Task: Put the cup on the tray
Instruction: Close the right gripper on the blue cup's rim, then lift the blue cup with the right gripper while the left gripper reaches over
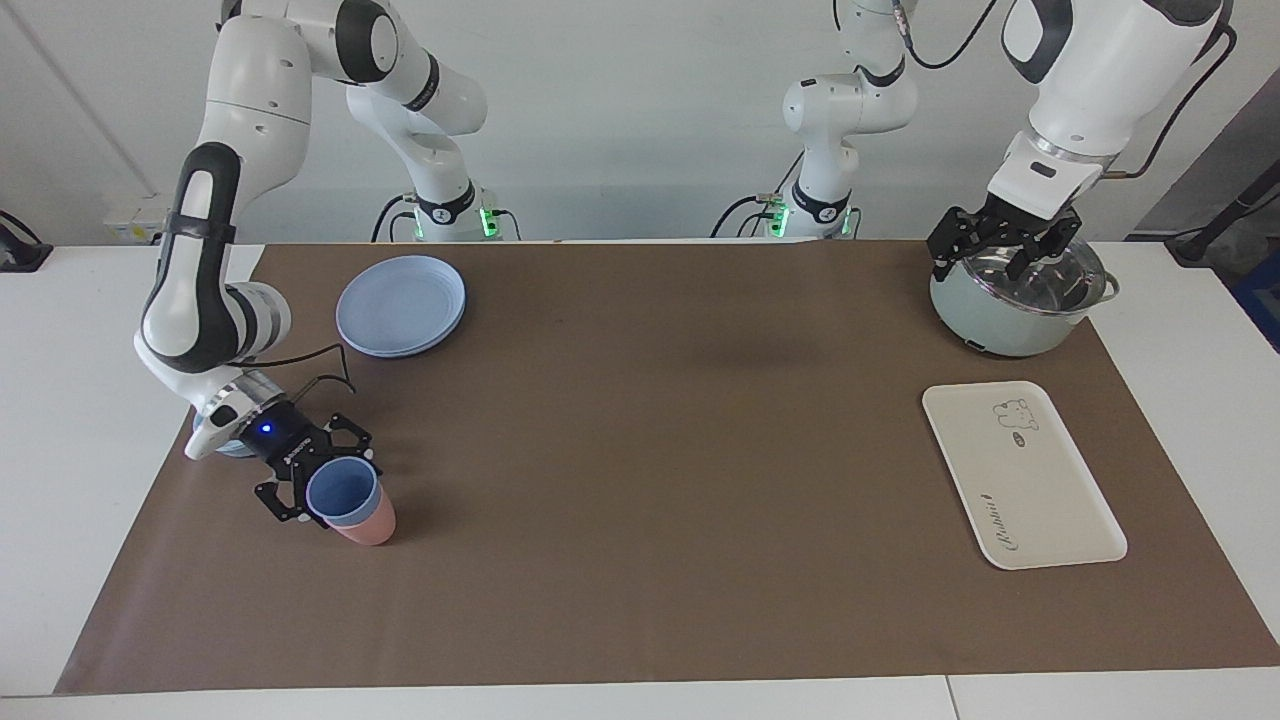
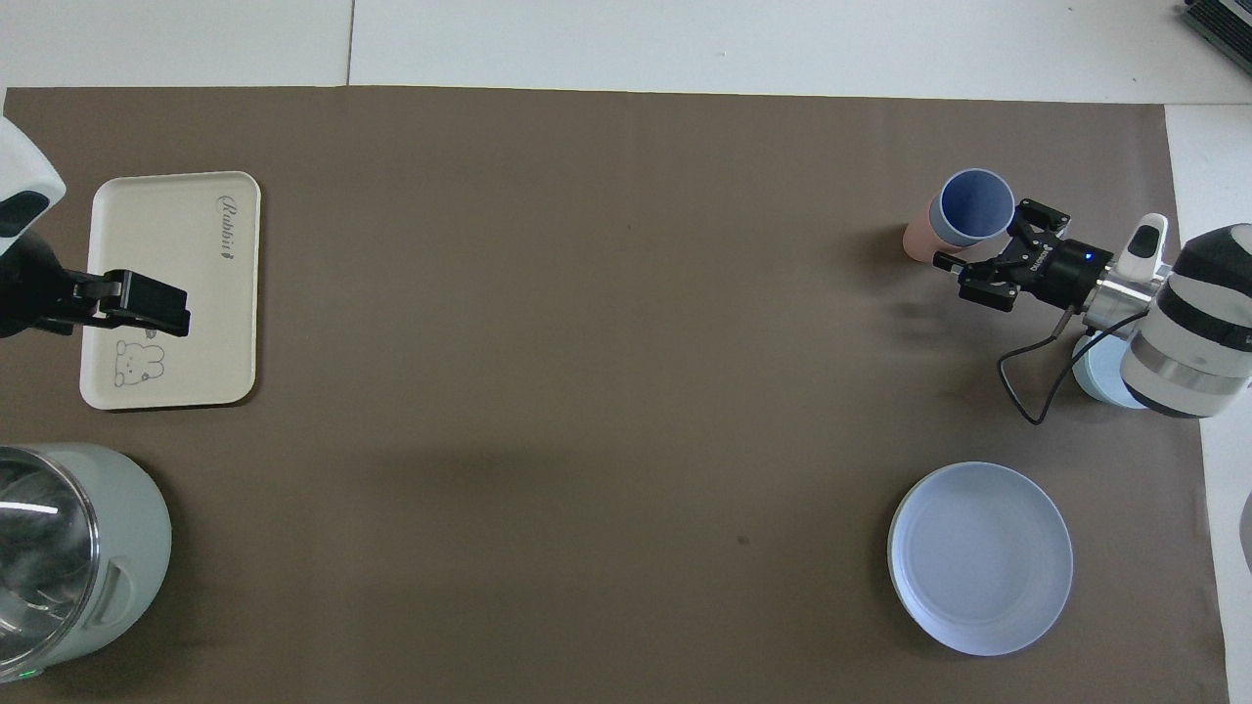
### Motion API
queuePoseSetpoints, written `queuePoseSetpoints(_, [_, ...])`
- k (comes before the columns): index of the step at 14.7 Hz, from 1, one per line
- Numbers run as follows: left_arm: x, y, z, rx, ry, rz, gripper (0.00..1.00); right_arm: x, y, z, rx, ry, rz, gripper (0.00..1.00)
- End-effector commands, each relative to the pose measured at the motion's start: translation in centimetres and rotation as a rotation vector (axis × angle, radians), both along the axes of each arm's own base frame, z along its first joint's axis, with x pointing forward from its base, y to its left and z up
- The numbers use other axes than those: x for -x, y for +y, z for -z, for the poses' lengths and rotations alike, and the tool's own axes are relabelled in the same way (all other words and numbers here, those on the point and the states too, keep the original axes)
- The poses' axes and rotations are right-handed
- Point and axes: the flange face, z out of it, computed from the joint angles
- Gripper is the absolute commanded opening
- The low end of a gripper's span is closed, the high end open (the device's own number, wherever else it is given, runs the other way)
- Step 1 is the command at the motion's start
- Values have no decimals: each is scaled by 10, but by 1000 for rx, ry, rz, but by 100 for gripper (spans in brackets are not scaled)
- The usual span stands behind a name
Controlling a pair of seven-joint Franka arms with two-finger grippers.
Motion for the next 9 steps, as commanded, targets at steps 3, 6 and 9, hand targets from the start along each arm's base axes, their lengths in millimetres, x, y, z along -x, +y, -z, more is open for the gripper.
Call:
queuePoseSetpoints(3, [6, -1, -2, 6, -9, 5, 100, -13, -1, -2, 26, -35, 39, 100])
queuePoseSetpoints(6, [7, -1, -2, 6, -9, 6, 100, -18, 3, -2, 36, -40, 54, 100])
queuePoseSetpoints(9, [6, -1, -3, 6, -10, 6, 100, -22, 19, -2, 19, -47, 55, 100])
